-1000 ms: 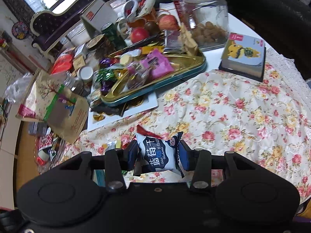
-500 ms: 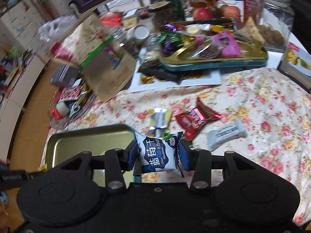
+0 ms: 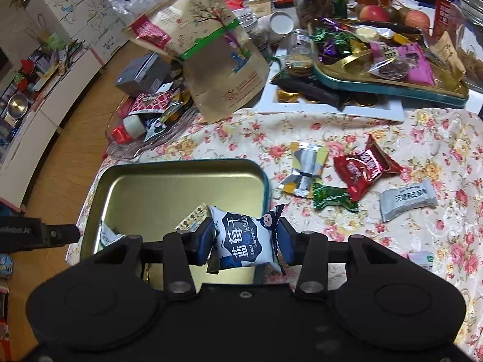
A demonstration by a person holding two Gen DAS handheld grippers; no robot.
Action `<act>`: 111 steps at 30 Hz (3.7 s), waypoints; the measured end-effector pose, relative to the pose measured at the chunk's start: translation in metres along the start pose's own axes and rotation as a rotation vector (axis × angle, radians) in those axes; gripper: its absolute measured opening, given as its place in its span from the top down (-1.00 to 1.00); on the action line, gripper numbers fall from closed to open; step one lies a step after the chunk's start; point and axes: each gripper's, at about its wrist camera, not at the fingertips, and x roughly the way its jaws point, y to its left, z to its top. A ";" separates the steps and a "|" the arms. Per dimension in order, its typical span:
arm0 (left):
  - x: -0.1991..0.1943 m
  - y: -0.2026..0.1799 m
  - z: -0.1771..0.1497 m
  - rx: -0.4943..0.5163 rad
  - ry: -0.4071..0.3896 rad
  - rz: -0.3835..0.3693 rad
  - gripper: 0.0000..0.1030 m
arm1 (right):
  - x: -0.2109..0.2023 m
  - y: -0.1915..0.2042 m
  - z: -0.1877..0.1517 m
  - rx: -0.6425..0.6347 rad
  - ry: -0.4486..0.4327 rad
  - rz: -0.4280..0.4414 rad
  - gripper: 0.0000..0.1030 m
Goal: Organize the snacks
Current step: 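Lower the blue-white packet onto the gold tray and open the right gripper, then move the right gripper to the white-green hawthorn packet while the left gripper heads toward the red packet, then close the right gripper on the hawthorn packet and lift it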
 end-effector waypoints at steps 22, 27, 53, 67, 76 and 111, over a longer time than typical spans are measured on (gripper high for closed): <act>0.011 -0.015 -0.004 0.036 0.051 0.021 0.33 | -0.009 0.042 -0.020 -0.212 -0.004 0.141 -0.02; 0.011 -0.015 -0.004 0.039 0.048 0.017 0.33 | -0.009 0.043 -0.018 -0.186 0.014 0.188 -0.01; 0.000 -0.078 -0.004 0.109 0.041 -0.026 0.33 | -0.021 0.000 -0.009 -0.092 -0.012 0.041 -0.01; 0.001 -0.162 -0.018 0.246 0.052 -0.055 0.33 | -0.047 -0.086 -0.005 0.103 -0.030 -0.088 -0.01; -0.004 -0.199 -0.025 0.296 0.059 -0.092 0.33 | -0.073 -0.150 0.005 0.283 -0.091 -0.159 -0.01; -0.007 -0.192 -0.008 0.222 0.065 -0.143 0.33 | 0.018 -0.170 -0.037 0.278 0.179 -0.280 0.04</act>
